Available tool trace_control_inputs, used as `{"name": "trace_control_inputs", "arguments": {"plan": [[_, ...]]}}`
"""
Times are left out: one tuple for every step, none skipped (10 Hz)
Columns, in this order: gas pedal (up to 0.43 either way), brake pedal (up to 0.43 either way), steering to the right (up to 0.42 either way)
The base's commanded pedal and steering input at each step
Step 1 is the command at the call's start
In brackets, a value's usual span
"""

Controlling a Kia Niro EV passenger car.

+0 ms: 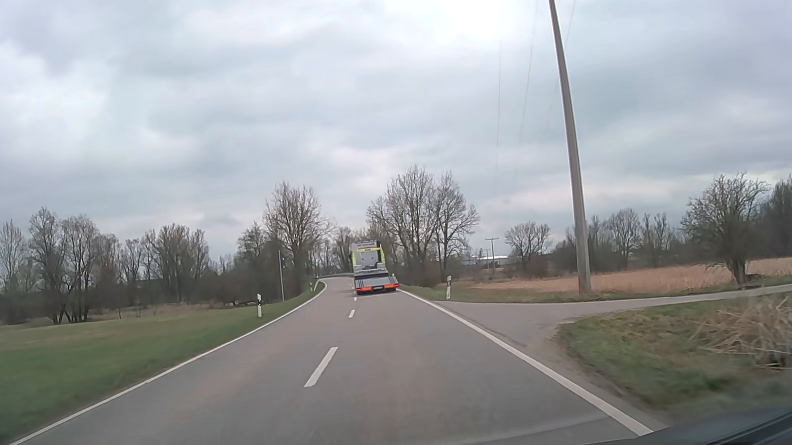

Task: Follow the waypoints while adhering to traffic rules and regulations

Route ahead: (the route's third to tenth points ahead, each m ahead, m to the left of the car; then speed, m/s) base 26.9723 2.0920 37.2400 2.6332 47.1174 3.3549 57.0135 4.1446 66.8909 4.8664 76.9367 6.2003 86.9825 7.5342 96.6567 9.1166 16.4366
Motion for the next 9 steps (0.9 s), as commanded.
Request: {"name": "trace_control_inputs", "arguments": {"plan": [[0.110, 0.000, -0.008], [0.110, 0.000, -0.008], [0.110, 0.000, -0.008], [0.110, 0.000, -0.008], [0.110, 0.000, -0.008], [0.098, 0.000, -0.008], [0.098, 0.000, -0.008], [0.098, 0.000, -0.008], [0.087, 0.000, -0.008]]}}
